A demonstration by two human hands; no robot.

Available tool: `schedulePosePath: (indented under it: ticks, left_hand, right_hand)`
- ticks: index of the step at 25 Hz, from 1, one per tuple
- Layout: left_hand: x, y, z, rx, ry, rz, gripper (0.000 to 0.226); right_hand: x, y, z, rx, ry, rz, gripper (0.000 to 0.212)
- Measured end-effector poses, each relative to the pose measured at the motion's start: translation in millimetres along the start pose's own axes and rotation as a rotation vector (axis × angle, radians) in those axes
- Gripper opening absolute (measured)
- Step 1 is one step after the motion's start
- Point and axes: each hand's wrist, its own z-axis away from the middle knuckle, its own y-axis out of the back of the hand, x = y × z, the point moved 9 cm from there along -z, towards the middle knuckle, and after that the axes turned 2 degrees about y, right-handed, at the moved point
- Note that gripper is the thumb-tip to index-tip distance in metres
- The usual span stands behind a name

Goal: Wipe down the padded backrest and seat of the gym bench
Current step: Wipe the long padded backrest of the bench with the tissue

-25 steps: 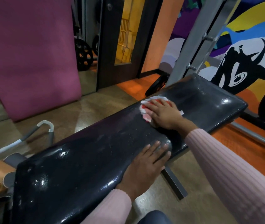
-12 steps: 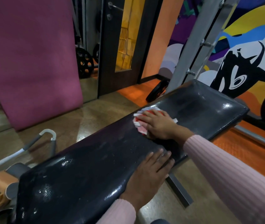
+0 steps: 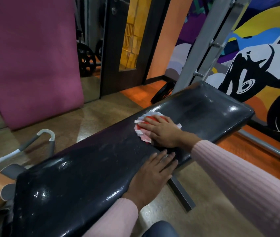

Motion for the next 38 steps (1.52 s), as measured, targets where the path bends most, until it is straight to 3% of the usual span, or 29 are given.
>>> schedulePosePath:
  ticks: [2,5,7,10,13,17,20,24,26,30,32,36,38]
  left_hand:
    - [-0.7,0.0,1.0,0.027,-0.003,-0.009,0.042]
    - [1.5,-2.7,4.7,0.008,-0.007,-0.065,0.043]
    - [2.0,-4.0,2.9,-0.006,-0.012,-0.098,0.043]
    - [3.9,-5.0,1.5,-0.024,-0.019,-0.063,0.044]
    - [1.4,-2.5,1.9,0.009,-0.004,0.016,0.042]
    - [1.1,-2.7,4.4,0.014,0.008,0.009,0.043]
    - [1.6,-5.0,3.3,-0.029,-0.008,-0.079,0.043]
    - [0.1,-5.8,1.7,-0.025,-0.012,-0.027,0.047]
    - [0.2,-4.4,2.8,0.005,-0.009,0.022,0.045]
    - [1.5,-3.7,4.0,0.011,-0.016,-0.034,0.043]
    - [0.9,-6.5,4.8,-0.030,-0.011,-0.082,0.044]
    - [4.0,-6.2,5.0,-0.056,-0.011,-0.068,0.053]
    - [4.4,-2.4,5.0,-0.030,-0.001,-0.033,0.053]
  right_hand:
    - [25.7,5.9,13.4,0.018,-0.031,0.000,0.062]
    - [67.6,6.7,-4.8,-0.044,-0.302,-0.039,0.053]
    - [50.9,4.6,-30.0,-0.088,-0.355,-0.055,0.054]
    - [2.8,-4.3,-37.3,-0.064,-0.251,-0.090,0.053]
    - [-2.6,-6.4,-1.7,0.028,-0.108,-0.081,0.058]
    - [52.9,-0.6,2.2,0.004,-0.280,-0.096,0.054]
    - [41.2,4.9,-30.6,-0.041,-0.366,-0.071,0.056]
    - [-16.6,-3.7,-18.9,-0.016,-0.150,-0.075,0.052]
    - [-10.2,-4.3,12.7,0.054,-0.070,-0.110,0.049]
    - [60.8,0.4,21.1,0.007,-0.308,-0.075,0.058]
    - [49.6,-0.5,0.2,-0.061,-0.373,-0.070,0.056]
    - [-19.9,-6.7,5.0,-0.017,-0.152,-0.117,0.051]
    - [-17.4,-9.9,34.9,0.031,-0.092,-0.199,0.051]
